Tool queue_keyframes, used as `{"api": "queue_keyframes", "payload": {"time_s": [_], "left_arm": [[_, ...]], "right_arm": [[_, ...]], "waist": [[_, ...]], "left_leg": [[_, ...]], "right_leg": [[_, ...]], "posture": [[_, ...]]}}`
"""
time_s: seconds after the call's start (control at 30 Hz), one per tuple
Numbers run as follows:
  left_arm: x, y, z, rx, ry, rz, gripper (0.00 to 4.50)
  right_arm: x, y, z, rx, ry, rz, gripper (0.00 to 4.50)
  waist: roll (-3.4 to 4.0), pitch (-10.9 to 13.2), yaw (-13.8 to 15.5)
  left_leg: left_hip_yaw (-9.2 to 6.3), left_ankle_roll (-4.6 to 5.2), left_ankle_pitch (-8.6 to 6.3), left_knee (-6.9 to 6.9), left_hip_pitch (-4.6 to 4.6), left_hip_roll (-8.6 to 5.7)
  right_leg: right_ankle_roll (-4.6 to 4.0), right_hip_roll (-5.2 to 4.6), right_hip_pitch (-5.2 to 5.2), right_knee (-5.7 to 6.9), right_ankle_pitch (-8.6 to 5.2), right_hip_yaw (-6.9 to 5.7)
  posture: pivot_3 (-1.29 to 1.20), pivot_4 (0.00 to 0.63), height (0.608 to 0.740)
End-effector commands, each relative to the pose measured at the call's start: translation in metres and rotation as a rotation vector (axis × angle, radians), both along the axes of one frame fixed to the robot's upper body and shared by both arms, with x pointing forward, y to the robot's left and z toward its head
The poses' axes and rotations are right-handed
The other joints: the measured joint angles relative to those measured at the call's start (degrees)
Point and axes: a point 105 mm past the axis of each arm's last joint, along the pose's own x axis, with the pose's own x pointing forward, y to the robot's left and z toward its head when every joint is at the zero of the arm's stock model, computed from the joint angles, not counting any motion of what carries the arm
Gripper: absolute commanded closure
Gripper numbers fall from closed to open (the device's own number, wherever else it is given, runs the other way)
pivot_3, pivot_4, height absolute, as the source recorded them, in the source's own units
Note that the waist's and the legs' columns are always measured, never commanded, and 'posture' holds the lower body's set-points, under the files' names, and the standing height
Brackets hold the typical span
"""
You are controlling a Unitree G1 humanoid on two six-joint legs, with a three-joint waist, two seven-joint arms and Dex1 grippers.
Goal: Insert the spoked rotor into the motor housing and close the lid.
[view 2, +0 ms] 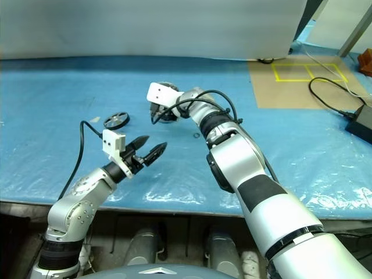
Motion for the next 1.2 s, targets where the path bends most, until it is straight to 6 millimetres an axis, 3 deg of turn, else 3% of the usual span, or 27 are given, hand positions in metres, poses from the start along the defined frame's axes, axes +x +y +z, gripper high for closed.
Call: {"api": "queue_keyframes", "payload": {"time_s": [0.03,0.23,0.6,0.97,1.07,1.2], "left_arm": [[-0.004,-0.001,0.009,-0.001,-0.045,0.002,0.00],[-0.005,-0.004,0.008,-0.012,-0.041,0.008,0.00],[-0.007,-0.005,0.007,-0.014,-0.038,0.022,0.00],[-0.009,-0.006,0.007,-0.013,-0.036,0.030,0.00],[-0.011,-0.007,0.007,-0.013,-0.036,0.033,0.00],[-0.011,-0.007,0.007,-0.016,-0.034,0.038,0.00]], "right_arm": [[-0.001,0.004,-0.003,-0.015,-0.017,0.002,1.43],[-0.004,0.002,-0.023,-0.057,0.009,-0.006,1.43],[0.000,-0.008,-0.034,-0.091,-0.006,-0.058,1.43],[-0.008,0.002,-0.043,-0.104,0.013,-0.020,1.43],[-0.008,0.003,-0.043,-0.115,0.007,-0.011,2.07],[-0.008,0.002,-0.043,-0.125,-0.001,-0.011,3.34]], "waist": [[0.00,0.00,0.05],[0.01,0.00,0.12],[0.01,0.01,0.08],[0.01,0.01,0.05],[0.01,0.01,0.04],[0.02,0.00,0.04]], "left_leg": [[0.00,0.00,0.00,0.00,0.00,0.00],[0.00,-0.02,0.01,0.02,0.00,-0.01],[0.00,-0.07,0.02,0.02,0.00,-0.01],[0.00,-0.13,-0.03,0.02,0.02,0.00],[0.00,-0.22,-0.07,0.02,0.02,0.00],[0.00,-0.22,-0.07,0.02,0.05,0.00]], "right_leg": [[0.00,0.00,0.00,0.00,0.00,0.00],[0.00,0.00,0.02,0.00,0.00,0.00],[0.00,0.00,0.01,0.01,0.00,0.00],[0.00,0.00,0.02,0.02,0.00,0.00],[0.00,0.00,0.02,0.02,0.00,0.00],[0.00,0.00,0.04,0.02,0.00,0.00]], "posture": [[0.00,0.150,0.740],[0.00,0.150,0.740],[0.00,0.150,0.740],[0.00,0.150,0.740],[0.00,0.150,0.740],[0.00,0.150,0.740]]}}
